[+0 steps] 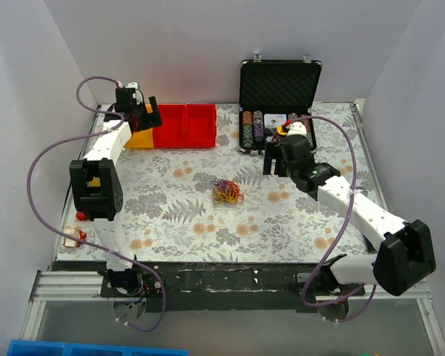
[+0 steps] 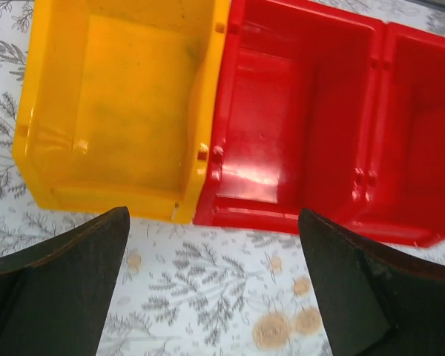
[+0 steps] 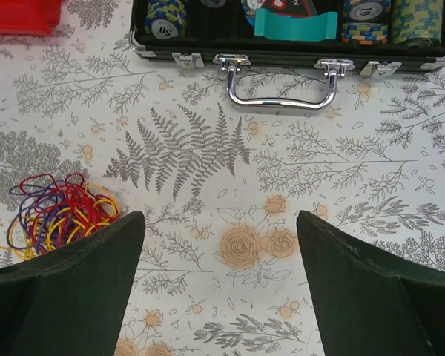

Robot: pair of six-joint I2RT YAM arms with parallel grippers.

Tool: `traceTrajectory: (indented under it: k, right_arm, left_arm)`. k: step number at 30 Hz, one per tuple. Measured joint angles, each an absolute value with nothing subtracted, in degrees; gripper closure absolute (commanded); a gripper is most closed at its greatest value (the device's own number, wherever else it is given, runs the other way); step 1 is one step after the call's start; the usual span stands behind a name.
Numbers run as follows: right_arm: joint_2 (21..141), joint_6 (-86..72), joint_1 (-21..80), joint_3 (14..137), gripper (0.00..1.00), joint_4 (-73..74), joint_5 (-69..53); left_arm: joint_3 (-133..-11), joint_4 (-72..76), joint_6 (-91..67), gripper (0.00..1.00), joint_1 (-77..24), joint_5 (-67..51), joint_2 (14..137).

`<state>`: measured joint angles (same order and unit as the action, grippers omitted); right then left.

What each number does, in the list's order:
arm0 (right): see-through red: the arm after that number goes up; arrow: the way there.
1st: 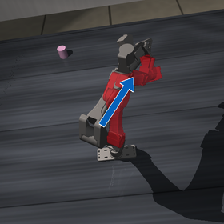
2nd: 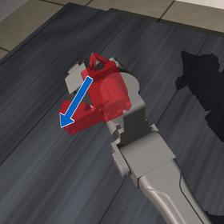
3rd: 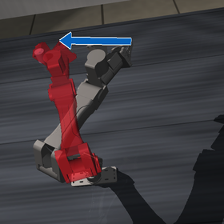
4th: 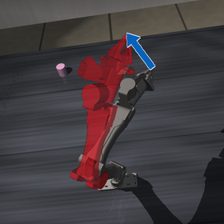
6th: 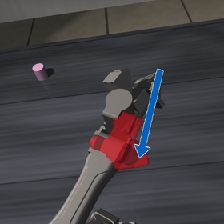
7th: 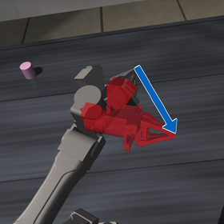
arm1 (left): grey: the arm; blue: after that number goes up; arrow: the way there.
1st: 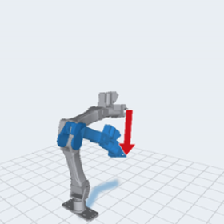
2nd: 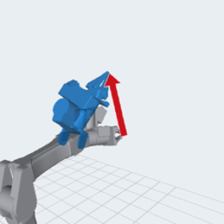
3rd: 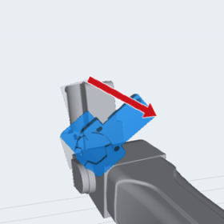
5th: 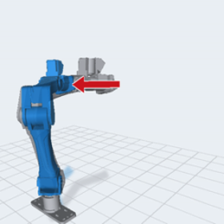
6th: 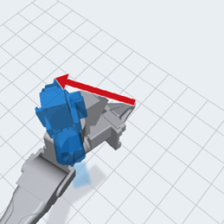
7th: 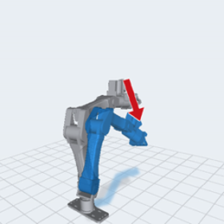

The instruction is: Untangle the cables

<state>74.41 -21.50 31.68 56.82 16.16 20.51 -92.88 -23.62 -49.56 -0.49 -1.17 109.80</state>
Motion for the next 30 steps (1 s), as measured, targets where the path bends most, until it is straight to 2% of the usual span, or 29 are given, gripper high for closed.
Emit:
traceTrajectory:
  k: [16,21,23,27,30]
  right_arm:
    - [64.42,-19.38,37.23,46.81,0.08,13.15,23.73]
    - [62.48,-19.4,38.3,44.99,0.08,12.73,23.81]
    - [62.48,-19.4,38.48,44.99,0.08,12.29,23.75]
    - [62.48,-19.42,38.68,44.99,0.09,11.99,23.62]
    - [62.54,-19.42,38.76,44.99,0.1,11.94,23.46]
  left_arm:
    - [-117.67,-25.19,-50.15,0.02,-0.49,2.42,134.08]
    - [-120.51,-24.99,-49.89,0.02,-0.49,3.68,138.72]
    - [-120.51,-25.21,-49.91,0.15,-0.47,3.75,139.74]
    - [-119.35,-23.83,-50.06,0.58,-0.47,3.68,140.16]
    - [-115.46,-19.88,-49.25,0.8,-0.73,3.09,138.23]
